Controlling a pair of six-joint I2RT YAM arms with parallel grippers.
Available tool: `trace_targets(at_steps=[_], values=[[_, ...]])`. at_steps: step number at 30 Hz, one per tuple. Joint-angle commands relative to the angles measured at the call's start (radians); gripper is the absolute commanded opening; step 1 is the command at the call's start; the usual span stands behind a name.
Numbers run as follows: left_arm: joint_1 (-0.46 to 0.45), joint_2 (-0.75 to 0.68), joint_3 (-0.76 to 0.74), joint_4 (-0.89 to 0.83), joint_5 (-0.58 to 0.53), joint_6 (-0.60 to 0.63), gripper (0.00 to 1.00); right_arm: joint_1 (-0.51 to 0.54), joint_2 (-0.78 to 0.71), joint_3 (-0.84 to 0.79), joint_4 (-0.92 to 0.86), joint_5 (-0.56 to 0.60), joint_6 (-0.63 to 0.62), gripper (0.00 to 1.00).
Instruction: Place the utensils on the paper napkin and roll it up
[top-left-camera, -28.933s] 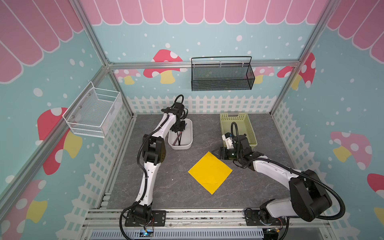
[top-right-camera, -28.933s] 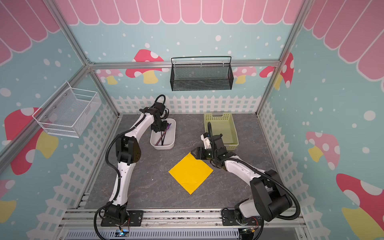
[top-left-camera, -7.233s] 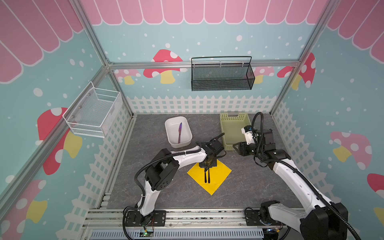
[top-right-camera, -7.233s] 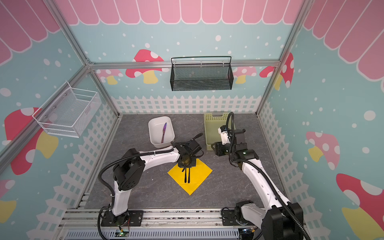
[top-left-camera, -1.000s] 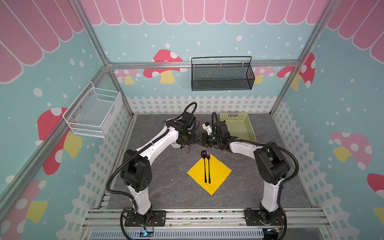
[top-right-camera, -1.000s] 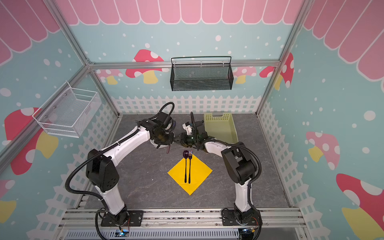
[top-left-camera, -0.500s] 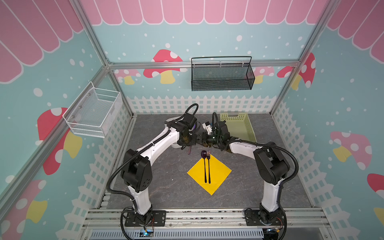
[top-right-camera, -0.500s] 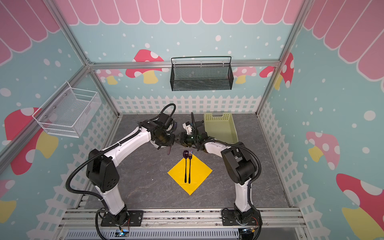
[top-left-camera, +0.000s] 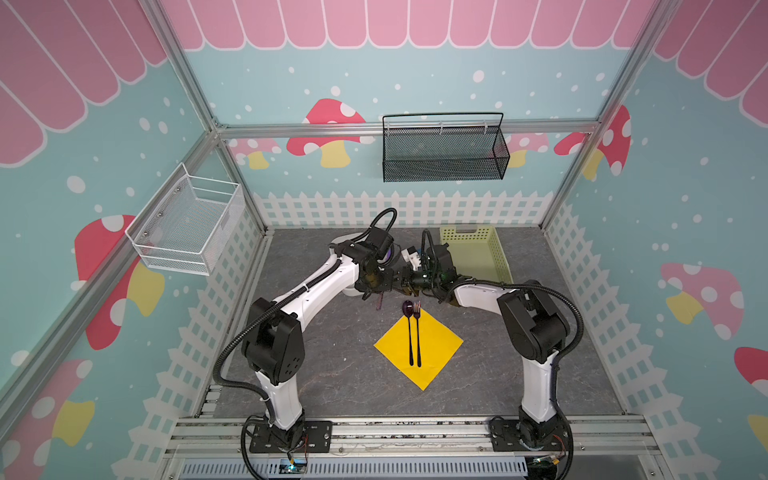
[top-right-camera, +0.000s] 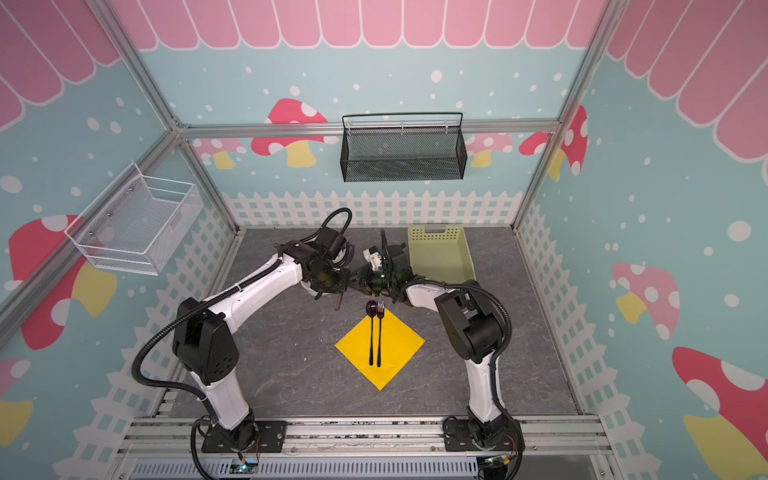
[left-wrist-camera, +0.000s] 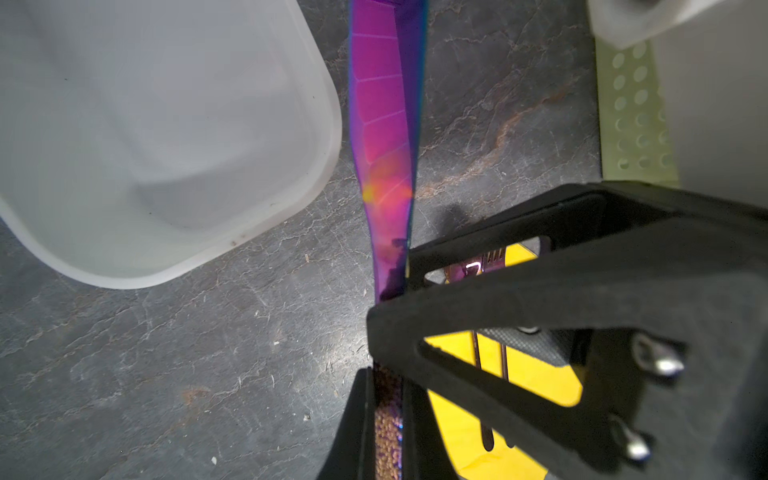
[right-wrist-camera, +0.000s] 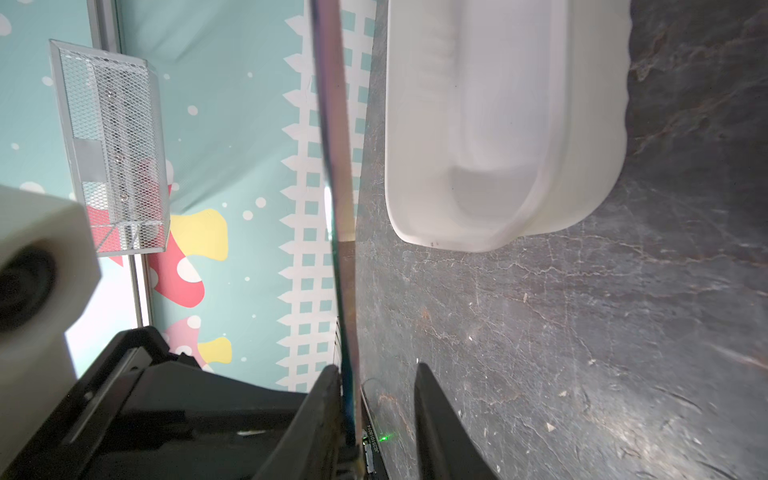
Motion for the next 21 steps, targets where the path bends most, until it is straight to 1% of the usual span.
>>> trace_targets(at_steps=[1,6,14,15,19,21], values=[[-0.009,-0.015,-0.003,0.021,0.009,-0.010,0.05,0.007,0.021,0.031,0.052,-0.015,0.030,0.27],[-0.017,-0.004,0.007,0.022,0.018,-0.011,0.05,0.007,0.035,0.030,0.088,-0.026,0.064,0.24],[-0.020,-0.009,0.009,0.025,0.013,-0.017,0.06,0.005,0.018,0.013,0.094,-0.017,0.064,0.11],[-0.021,-0.015,0.006,0.029,0.012,-0.019,0.07,0.006,0.013,0.008,0.095,-0.012,0.060,0.10],[-0.021,-0.062,-0.017,0.060,0.013,-0.029,0.16,-0.005,-0.032,-0.028,0.115,0.020,0.018,0.05],[-0.019,-0.095,-0.034,0.084,0.024,-0.032,0.19,-0.014,-0.060,-0.053,0.130,0.027,-0.012,0.04]])
